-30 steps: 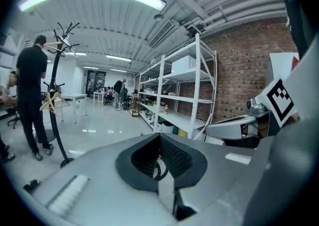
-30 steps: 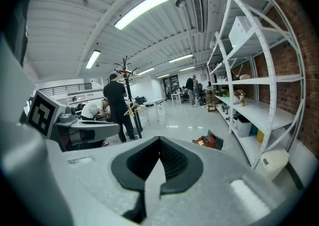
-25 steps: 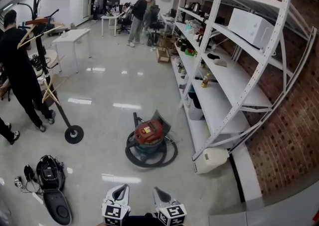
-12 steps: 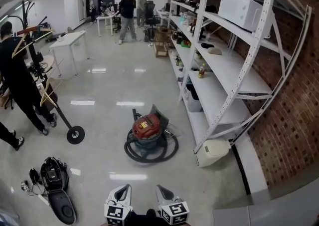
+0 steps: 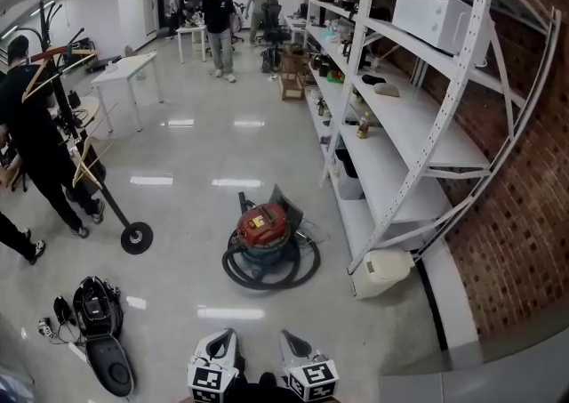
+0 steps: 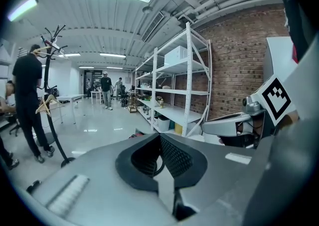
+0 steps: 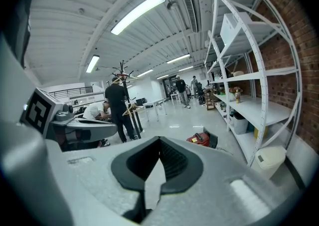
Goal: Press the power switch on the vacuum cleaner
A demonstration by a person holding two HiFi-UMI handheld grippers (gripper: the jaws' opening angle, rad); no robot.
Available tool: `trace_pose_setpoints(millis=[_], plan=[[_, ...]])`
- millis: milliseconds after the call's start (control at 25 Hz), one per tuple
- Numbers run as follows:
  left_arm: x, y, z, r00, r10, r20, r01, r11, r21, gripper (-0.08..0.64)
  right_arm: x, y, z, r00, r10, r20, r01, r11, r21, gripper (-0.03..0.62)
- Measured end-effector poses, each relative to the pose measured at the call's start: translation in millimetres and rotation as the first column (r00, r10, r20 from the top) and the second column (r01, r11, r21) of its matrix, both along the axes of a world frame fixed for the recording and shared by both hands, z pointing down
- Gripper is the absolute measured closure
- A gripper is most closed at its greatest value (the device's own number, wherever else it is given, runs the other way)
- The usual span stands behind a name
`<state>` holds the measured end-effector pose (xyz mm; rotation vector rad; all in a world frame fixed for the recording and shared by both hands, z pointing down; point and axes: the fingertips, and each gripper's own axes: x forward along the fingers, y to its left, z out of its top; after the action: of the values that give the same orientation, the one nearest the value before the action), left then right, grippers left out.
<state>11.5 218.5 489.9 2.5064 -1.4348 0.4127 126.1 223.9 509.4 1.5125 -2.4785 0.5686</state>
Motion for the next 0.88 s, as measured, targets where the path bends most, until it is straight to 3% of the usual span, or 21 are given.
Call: trace_pose_setpoints(millis=[160,440,880], plan=[[-1.1,-16.1,13.8,1.0,-0.005,-0.004,0.005,1.0,-0.003,0.543,2.1,-12.5,1.3,1.0,0.001,-0.013,-0.001,1.0,-0.001,0.6],[18.2,-52.1,10.2,0.997,0.072,-0.022,-0.072,0.997,-0.013,0.543,10.3,-41.4,6.5,0.998,0.037,-0.043,-0.037,0.999,-0.021,0.6],[14.4,-154.5,17.7,0.991,0.109,-0.077,-0.111,0.993,-0.029,0.543,7.8,-128.8,-2.7,0.991,0.092,-0.098,-0.096,0.994,-0.041,0.6]])
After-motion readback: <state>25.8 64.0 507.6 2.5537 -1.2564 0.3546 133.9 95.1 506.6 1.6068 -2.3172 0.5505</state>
